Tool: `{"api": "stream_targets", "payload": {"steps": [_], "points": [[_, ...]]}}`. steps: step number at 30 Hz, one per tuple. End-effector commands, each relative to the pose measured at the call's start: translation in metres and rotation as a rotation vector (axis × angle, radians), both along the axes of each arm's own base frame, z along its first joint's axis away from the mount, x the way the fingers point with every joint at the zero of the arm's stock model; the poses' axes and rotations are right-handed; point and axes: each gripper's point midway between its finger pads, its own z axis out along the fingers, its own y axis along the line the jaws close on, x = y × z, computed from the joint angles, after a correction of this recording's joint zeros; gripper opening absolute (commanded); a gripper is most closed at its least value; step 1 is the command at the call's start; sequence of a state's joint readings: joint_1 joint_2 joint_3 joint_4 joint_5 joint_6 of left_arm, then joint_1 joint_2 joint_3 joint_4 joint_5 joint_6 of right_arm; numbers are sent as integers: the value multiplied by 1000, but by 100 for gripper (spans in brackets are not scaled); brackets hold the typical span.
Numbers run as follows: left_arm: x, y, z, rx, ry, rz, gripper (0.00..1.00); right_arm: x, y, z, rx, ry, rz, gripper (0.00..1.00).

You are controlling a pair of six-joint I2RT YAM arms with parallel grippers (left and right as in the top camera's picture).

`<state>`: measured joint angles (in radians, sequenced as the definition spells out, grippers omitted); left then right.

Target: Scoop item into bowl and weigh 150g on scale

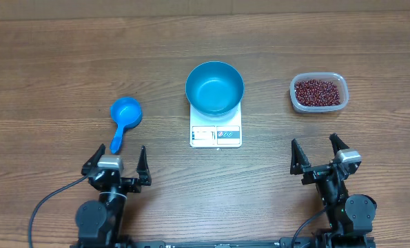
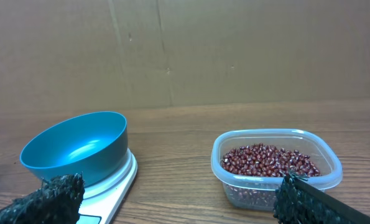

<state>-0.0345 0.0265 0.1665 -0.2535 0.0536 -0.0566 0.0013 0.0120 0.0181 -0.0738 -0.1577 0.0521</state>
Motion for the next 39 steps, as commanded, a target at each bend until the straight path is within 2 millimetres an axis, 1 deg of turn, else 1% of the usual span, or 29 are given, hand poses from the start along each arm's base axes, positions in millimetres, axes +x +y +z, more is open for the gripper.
{"api": "stream_targets", "payload": {"steps": [1,5,9,11,13,16,19,21,24,26,28,29,30,32,35,36,39], "points": [[-6,-1,43,-40,-51,-8,100,0,-1,-2,4,-2,-2,100],[-4,-7,74,-44,-27,-43,100,0,-1,-2,4,-2,-2,100],[6,-19,111,-51,45,-108,100,0,-1,-2,4,-2,-2,100],[14,-24,129,-57,117,-131,100,0,-1,-2,4,-2,-2,100],[23,-26,142,-64,212,-143,100,0,-1,-2,4,-2,-2,100],[36,-31,156,-78,363,-160,100,0,-1,-2,4,-2,-2,100],[49,-32,165,-87,490,-162,99,0,-1,-2,4,-2,-2,100],[60,-32,170,-88,537,-158,99,0,-1,-2,4,-2,-2,100],[81,-31,176,-82,545,-148,100,0,-1,-2,4,-2,-2,100],[92,-31,175,-82,551,-148,99,0,-1,-2,4,-2,-2,100],[97,-27,168,-51,569,-136,100,0,-1,-2,4,-2,-2,100],[100,-24,164,-20,576,-124,88,0,-1,-2,4,-2,-2,100],[103,-18,159,23,587,-103,73,0,-1,-2,4,-2,-2,100],[107,-4,148,92,622,-47,61,0,-1,-2,4,-2,-2,100],[110,11,129,161,695,14,58,0,-1,-2,4,-2,-2,100],[110,12,119,166,735,9,57,0,-1,-2,4,-2,-2,100],[108,14,99,158,822,2,58,0,-1,-2,4,-2,-2,100]]}}
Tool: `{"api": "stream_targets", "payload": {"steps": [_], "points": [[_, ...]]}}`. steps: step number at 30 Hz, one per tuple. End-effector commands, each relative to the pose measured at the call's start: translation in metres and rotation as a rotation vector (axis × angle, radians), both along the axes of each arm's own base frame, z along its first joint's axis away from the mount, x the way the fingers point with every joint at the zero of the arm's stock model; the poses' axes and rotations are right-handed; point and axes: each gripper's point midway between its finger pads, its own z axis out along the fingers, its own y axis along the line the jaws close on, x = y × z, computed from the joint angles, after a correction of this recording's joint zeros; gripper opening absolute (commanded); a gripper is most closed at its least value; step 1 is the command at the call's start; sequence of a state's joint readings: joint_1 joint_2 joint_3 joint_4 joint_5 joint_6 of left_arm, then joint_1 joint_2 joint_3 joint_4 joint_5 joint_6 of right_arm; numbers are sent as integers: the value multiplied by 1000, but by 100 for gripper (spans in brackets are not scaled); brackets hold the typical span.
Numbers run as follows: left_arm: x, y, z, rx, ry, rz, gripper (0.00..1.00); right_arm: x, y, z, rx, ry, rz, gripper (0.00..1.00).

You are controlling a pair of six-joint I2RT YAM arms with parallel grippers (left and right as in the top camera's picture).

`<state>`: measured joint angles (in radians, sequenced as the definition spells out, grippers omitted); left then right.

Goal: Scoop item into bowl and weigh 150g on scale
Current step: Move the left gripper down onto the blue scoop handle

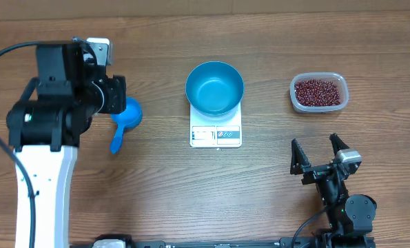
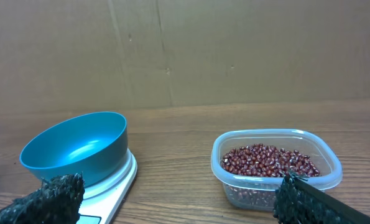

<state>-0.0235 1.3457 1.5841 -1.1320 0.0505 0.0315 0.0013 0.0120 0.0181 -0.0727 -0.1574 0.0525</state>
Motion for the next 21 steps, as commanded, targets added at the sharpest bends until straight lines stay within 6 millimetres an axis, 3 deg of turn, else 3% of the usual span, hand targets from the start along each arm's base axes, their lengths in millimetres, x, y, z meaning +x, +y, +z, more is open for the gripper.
{"api": "stream_targets", "payload": {"steps": [1,7,12,21], "points": [[2,15,-17,63,75,15,59,0,0,-2,4,-1,-2,100],[-10,29,-72,58,256,52,68,0,0,-2,4,-1,-2,100],[-19,24,-125,23,373,21,77,0,0,-2,4,-1,-2,100],[-8,24,-205,18,482,14,78,0,0,-2,4,-1,-2,100]]}}
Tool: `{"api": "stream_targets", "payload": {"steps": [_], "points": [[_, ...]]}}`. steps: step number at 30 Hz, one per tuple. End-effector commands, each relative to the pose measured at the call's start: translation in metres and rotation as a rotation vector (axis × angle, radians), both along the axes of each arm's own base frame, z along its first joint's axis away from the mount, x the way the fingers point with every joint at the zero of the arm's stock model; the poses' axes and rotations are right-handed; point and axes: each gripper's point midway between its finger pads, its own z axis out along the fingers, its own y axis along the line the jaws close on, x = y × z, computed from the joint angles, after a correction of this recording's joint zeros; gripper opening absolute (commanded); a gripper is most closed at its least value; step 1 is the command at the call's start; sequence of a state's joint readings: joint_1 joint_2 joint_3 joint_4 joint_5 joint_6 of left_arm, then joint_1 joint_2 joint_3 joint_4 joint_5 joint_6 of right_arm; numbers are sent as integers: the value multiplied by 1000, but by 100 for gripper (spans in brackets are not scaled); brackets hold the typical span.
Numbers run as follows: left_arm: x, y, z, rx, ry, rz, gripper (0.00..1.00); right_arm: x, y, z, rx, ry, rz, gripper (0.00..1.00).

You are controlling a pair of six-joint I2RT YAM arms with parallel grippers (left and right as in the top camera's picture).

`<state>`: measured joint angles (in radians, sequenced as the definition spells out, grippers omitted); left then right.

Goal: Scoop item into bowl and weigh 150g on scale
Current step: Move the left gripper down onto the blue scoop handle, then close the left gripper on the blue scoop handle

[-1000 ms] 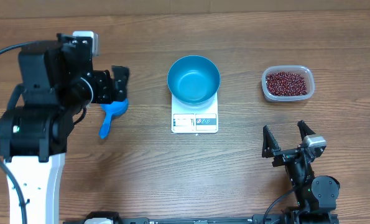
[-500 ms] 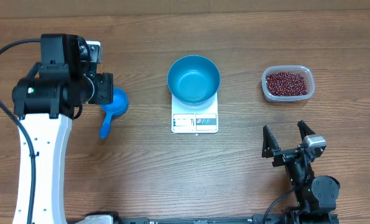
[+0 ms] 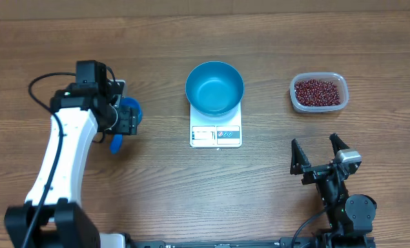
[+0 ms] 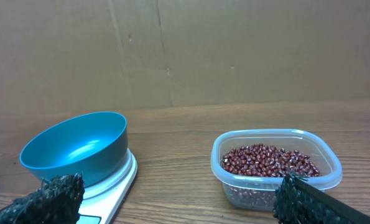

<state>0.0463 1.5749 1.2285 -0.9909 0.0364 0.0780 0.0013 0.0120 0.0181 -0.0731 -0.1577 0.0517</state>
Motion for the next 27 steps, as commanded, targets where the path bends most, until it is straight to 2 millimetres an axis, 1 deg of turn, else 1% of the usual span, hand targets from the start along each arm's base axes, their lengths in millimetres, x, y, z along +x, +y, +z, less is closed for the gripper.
{"api": "stream_targets", "payload": {"steps": [1,6,12,14,20,21,23,24,27], "points": [[4,-2,-27,-15,49,-13,77,0,-1,-2,5,-1,-2,100],[10,1,-55,-6,101,5,75,0,-1,-2,5,-1,-2,100],[6,3,-81,2,176,7,69,0,-1,-2,5,-1,-2,100],[7,3,-84,1,182,7,68,0,-1,-2,5,-1,-2,100],[13,5,-84,11,158,18,66,0,-1,-2,5,-1,-2,100],[13,5,-84,8,156,29,67,0,-1,-2,5,-1,-2,100],[16,4,-84,4,146,45,72,0,-1,-2,5,-1,-2,100],[17,5,-84,3,140,52,72,0,-1,-2,5,-1,-2,100],[22,5,-83,-5,120,100,72,0,-1,-2,5,-1,-2,100]]}}
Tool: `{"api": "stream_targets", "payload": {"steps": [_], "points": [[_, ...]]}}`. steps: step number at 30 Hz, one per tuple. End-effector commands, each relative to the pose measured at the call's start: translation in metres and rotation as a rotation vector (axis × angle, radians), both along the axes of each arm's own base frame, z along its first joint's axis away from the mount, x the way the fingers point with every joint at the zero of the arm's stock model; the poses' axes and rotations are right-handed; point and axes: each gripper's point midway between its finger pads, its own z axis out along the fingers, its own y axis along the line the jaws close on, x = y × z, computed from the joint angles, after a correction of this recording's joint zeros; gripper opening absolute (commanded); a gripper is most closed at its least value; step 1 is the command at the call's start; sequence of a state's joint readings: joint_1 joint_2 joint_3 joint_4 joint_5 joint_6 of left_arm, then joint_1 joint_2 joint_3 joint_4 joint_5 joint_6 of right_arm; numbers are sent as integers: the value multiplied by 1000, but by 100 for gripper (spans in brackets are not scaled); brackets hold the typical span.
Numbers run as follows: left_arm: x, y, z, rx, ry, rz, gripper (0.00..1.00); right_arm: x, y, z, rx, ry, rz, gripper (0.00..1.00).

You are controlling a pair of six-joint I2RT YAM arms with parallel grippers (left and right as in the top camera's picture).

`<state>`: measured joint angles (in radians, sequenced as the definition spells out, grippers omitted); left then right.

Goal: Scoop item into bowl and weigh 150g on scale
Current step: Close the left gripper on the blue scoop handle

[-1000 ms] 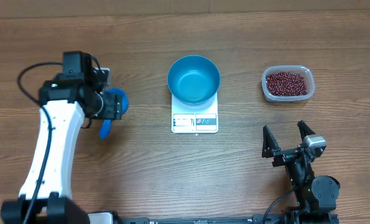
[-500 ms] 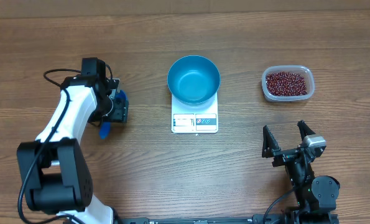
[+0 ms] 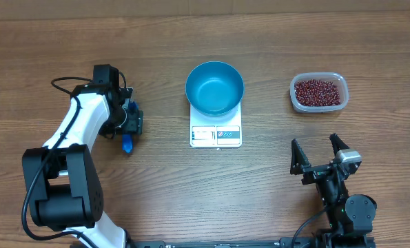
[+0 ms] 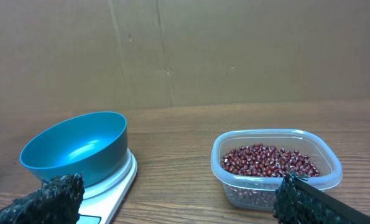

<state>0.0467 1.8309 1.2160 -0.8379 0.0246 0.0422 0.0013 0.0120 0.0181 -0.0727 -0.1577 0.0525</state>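
Note:
Only the handle tip of the blue scoop [image 3: 127, 144] pokes out from under my left gripper [image 3: 130, 122], which sits low over it on the table's left side and looks shut on the handle. The cup of the scoop is hidden by the wrist. An empty blue bowl [image 3: 214, 88] [image 4: 76, 149] stands on the white scale [image 3: 216, 132] [image 4: 113, 186]. Red beans fill a clear container [image 3: 318, 92] [image 4: 275, 165] at the right. My right gripper [image 3: 318, 157] [image 4: 175, 205] rests open near the front edge, with nothing between its fingers [image 4: 48, 199].
A cardboard wall [image 4: 185, 50] closes off the far side of the wooden table [image 3: 205, 186]. The left arm's white links and cable [image 3: 67, 134] stretch over the table's left front part.
My left gripper has shifted slightly right and down onto the scoop. The scoop's handle now points straight toward the front instead of front-left. The right arm, bowl and beans stay the same.
Both arms first rested open at the front edge, the scoop lying free at the left. Then the left arm stood high over the scoop's left side. After that its gripper was low at the scoop's cup, and now it covers the scoop, whose handle has turned.

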Motion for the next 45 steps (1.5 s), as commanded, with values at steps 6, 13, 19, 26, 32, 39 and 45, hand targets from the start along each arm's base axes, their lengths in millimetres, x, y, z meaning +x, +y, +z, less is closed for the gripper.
{"api": "stream_targets", "payload": {"steps": [6,13,19,26,32,39,45], "points": [[7,2,-3,-15,-25,164,100,0,-1,-2,4,-1,-2,100],[11,0,-2,-25,-40,178,100,0,-1,-2,4,-1,-2,100],[3,-1,-6,-27,-10,202,84,0,-1,-2,4,-1,-2,100],[3,-1,-6,-28,-12,204,73,0,-1,-2,4,-1,-2,100],[7,-6,-6,-57,-25,192,100,0,-1,-2,4,-1,-2,100],[7,-5,-6,-56,-25,193,61,0,-1,-2,4,-1,-2,100],[7,-7,-5,-64,-24,200,46,0,-1,-2,4,-1,-2,100]]}}
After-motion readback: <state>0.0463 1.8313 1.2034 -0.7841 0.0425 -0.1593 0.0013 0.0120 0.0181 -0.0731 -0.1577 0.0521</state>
